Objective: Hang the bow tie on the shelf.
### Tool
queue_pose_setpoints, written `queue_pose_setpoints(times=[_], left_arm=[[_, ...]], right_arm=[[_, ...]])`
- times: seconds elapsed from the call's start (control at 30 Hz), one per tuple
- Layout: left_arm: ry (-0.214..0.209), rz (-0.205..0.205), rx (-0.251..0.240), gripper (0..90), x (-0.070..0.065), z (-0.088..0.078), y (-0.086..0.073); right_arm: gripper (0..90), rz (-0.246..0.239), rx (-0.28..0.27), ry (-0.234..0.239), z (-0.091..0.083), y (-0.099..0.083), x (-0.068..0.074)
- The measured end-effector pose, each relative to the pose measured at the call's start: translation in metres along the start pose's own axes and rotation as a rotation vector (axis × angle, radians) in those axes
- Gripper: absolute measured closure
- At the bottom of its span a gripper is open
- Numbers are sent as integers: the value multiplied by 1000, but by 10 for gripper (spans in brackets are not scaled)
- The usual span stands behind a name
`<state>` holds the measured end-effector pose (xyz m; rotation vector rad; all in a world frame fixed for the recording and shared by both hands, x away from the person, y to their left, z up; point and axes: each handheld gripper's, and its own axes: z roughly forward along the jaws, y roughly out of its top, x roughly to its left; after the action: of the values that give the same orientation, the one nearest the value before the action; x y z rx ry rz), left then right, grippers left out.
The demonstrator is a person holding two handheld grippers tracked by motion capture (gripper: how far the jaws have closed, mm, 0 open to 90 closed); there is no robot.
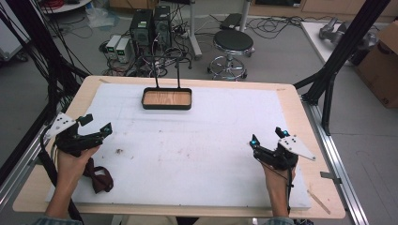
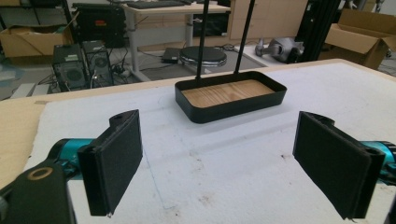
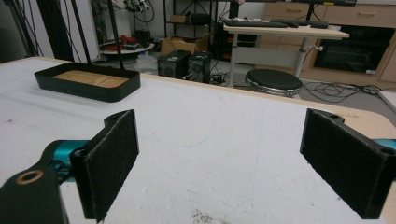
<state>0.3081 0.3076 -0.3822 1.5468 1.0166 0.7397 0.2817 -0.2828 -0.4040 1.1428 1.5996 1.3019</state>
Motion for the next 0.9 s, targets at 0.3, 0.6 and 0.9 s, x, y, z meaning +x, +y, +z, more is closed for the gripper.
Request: queue_pose_setpoints(times=[0.3,0.6,0.9], left_arm=[[-27,-8,-19,160,1,-4,2],[-82,16,-3,187,3,-11,3],[-193,60,88,291,18,-33,1]], right_arm=[[106,10,-4,-1,-2,1,-1],[106,4,-9,4,0,4,0],[106,4,-15,17,8,8,1]])
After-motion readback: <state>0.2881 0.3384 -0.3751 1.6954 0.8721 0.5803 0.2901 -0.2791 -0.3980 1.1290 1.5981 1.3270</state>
